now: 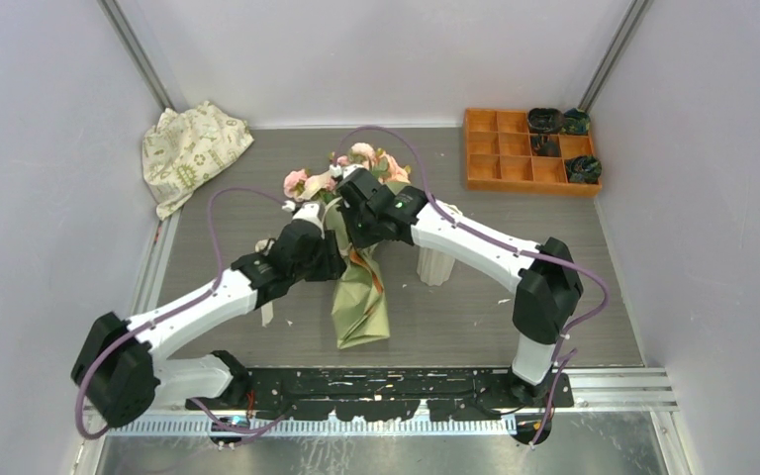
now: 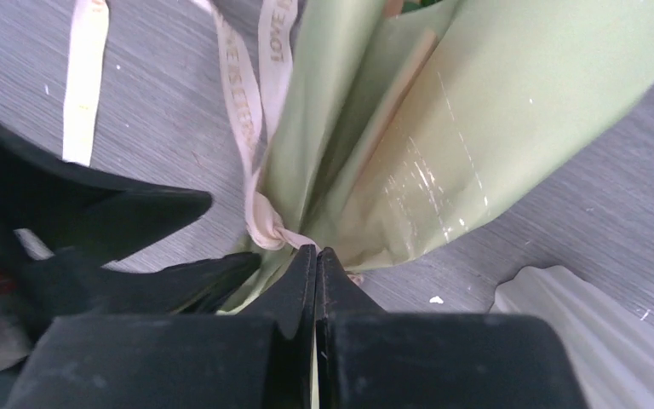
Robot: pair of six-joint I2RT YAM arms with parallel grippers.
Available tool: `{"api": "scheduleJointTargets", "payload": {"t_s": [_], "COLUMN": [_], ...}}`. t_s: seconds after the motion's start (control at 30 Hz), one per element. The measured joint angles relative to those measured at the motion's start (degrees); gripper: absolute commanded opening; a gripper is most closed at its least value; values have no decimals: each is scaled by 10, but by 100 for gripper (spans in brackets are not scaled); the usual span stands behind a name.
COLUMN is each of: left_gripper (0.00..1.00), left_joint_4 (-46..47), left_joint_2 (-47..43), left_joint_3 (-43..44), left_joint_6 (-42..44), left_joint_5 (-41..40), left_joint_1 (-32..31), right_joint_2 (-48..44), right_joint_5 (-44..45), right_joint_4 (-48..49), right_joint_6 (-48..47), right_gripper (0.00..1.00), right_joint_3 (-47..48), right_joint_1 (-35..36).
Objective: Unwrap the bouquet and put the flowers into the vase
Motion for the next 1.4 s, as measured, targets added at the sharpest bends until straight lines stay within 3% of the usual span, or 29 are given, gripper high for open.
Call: {"api": "scheduleJointTargets", "payload": {"t_s": [0.23,0.63,0.87,1.03,1.4], "left_gripper": [48,47,45,44,43], "left_joint_4": [13,73,66,49,27], "left_joint_2": [115,207,253,288,296], "left_joint_3": [63,68,122,124,118], "left_joint_6": [27,44,32,23,8], "left_joint_5": [-25,-42,-55,-61,-82], "left_joint_1": [0,9,99,143,152], "right_joint_2": [1,47,44,8,-119], "right_joint_5": [-2,-11,20,47,118], "right_joint_4": [-42,-75,-90,-104,-142], "right_joint_6": [-6,10,38,48,27], "right_gripper": [1,1,1,1,1], "right_joint_3": [55,85,112,117,117], "right_joint_1": [-19,-27,-27,-27,-28]}}
